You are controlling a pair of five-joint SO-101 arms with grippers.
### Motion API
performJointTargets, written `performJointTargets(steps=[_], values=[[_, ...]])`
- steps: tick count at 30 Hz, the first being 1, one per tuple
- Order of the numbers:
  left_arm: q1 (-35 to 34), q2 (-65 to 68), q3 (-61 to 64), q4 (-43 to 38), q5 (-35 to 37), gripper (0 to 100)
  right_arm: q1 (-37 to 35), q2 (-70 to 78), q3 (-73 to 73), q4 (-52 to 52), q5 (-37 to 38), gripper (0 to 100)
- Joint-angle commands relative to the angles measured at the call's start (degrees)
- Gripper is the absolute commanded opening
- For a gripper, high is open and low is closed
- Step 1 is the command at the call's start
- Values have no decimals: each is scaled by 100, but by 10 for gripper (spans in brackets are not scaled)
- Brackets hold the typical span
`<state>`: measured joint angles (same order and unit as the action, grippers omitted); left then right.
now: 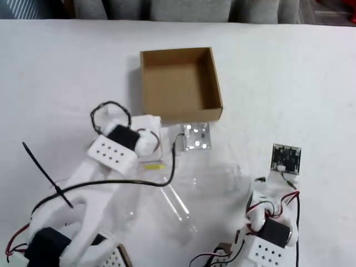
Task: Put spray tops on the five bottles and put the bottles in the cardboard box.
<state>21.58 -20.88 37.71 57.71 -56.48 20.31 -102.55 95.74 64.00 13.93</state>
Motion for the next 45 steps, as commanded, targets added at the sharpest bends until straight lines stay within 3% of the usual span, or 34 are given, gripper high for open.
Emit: performJointTargets(steps=[1, 7, 26, 41, 45], values=[[13, 347, -97, -149, -53, 268, -48, -40, 105, -92, 62, 57], [-22, 1358, -607, 35, -193, 266, -48, -40, 105, -92, 62, 58], [92, 1481, -615, 44, -202, 306, -48, -40, 105, -92, 62, 58], [57, 2484, -1037, -141, -123, 248, -189, -40, 105, -40, 70, 59], [48, 2492, -905, -334, -123, 162, -198, -40, 105, -40, 70, 59]])
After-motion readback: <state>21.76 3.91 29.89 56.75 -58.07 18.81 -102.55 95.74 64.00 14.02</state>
